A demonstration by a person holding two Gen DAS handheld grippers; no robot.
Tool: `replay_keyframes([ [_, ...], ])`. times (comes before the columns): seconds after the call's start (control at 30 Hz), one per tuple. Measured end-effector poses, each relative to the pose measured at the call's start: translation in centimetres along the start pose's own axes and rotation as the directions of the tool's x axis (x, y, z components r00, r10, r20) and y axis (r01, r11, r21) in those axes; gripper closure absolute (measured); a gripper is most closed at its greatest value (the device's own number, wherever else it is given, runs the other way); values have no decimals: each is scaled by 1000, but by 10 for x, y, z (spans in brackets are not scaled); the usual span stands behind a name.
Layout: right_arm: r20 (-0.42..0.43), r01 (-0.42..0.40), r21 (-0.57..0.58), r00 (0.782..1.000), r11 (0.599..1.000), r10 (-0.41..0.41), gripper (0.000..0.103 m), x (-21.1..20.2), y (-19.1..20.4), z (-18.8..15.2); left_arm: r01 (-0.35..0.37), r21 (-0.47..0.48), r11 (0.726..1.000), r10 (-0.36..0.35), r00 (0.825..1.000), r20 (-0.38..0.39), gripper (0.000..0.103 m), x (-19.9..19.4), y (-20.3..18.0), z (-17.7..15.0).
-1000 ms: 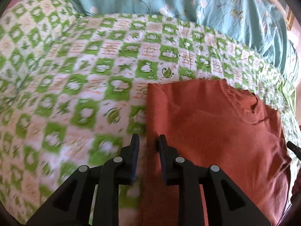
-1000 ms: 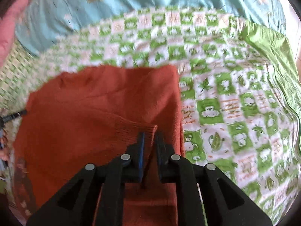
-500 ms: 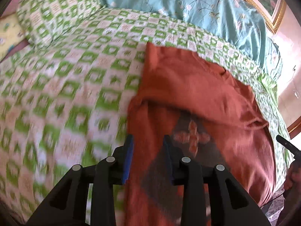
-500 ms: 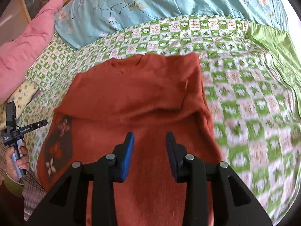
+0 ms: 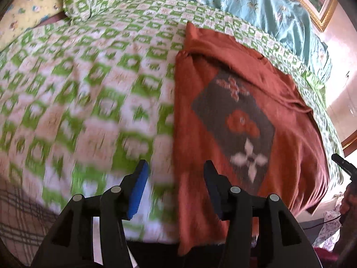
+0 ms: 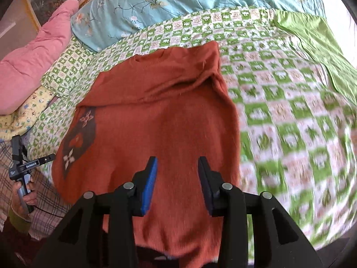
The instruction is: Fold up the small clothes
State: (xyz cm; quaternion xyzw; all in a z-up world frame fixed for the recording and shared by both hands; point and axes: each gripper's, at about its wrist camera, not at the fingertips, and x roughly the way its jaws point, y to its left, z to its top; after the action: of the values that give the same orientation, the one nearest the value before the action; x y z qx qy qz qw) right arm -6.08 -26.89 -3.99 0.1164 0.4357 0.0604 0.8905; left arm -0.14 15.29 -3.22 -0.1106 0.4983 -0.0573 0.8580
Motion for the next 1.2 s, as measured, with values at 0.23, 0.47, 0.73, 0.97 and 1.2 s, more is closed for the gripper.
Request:
replay_keyframes([
  [0.23, -30, -9, 25, 1000, 1000, 9, 59, -24, -20, -42, 39, 3, 999, -39, 999, -30, 51, -4, 2, -39],
  [0.47, -90, -25, 77, 995, 997, 32, 58, -25, -37, -79, 67, 35, 997, -65, 996, -55, 50, 2, -9, -57],
  [0.73, -146, -87, 129, 984, 988, 106, 58, 0, -42, -104, 118, 72, 990, -108, 986, -127, 50, 10, -12, -59],
  [0.97, -126, -118, 126, 983, 985, 134, 83, 8, -41, -113, 167, 88, 982, -152, 976, -158, 91, 19, -15, -60],
  [1.2, -100, -199, 33, 974, 979, 201, 97, -19, -26, -104, 223, 114, 968, -215, 974, -76, 98, -11, -20, -59],
])
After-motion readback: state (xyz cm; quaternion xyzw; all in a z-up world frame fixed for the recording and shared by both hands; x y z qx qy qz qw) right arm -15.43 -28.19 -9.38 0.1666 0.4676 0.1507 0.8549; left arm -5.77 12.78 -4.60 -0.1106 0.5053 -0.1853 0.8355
